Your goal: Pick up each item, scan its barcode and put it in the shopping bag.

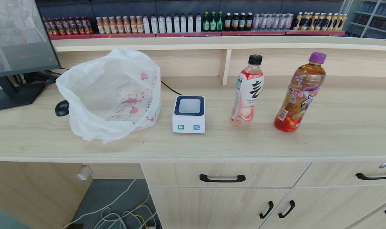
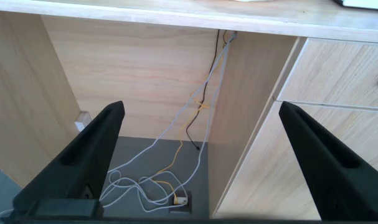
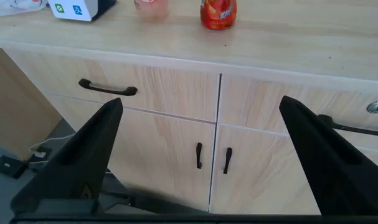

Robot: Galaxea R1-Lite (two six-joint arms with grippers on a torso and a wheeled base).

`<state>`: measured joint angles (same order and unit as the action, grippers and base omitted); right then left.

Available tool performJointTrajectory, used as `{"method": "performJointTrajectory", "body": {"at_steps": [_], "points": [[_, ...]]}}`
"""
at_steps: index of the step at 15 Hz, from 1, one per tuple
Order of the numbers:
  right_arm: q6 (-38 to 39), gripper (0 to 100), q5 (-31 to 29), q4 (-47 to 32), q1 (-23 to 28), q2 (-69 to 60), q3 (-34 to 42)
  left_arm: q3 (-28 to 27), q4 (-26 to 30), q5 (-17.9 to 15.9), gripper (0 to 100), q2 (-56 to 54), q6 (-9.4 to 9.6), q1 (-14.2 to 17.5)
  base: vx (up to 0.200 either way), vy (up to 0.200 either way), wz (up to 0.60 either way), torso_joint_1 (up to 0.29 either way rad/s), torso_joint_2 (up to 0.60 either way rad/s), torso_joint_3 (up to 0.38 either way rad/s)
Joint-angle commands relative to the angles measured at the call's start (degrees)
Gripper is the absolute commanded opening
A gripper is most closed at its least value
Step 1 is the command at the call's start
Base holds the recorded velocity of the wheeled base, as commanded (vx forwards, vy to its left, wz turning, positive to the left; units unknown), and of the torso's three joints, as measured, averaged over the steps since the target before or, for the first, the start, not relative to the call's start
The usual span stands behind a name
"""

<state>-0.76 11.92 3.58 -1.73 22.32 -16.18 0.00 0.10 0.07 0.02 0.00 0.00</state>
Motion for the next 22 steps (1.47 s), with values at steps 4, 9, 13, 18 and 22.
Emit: {"method": "performJointTrajectory", "body": {"at_steps": [4,9,13,18,22], "points": [[-1.8,100,0.6,10.1,-8.9,26.0,-5.2,0.0,0.0,0.0,100,0.0,0.00,0.0,0.000,0.000,0.00,0.000,0.00,0.000],[-2.8,100,0.0,16.3,-17.3,40.0,-11.9,0.0,0.0,0.0,100,0.0,0.00,0.0,0.000,0.000,0.00,0.000,0.00,0.000],[-2.1,100,-8.5,39.8,-25.1,52.6,-11.1,0.0,0.0,0.0,100,0.0,0.00,0.0,0.000,0.000,0.00,0.000,0.00,0.000],[0.1,100,-17.2,64.8,-33.2,65.8,-11.9,0.0,0.0,0.0,100,0.0,0.00,0.0,0.000,0.000,0.00,0.000,0.00,0.000],[-3.6,100,-18.4,65.9,-32.1,69.5,-16.8,0.0,0.0,0.0,100,0.0,0.00,0.0,0.000,0.000,0.00,0.000,0.00,0.000]]}}
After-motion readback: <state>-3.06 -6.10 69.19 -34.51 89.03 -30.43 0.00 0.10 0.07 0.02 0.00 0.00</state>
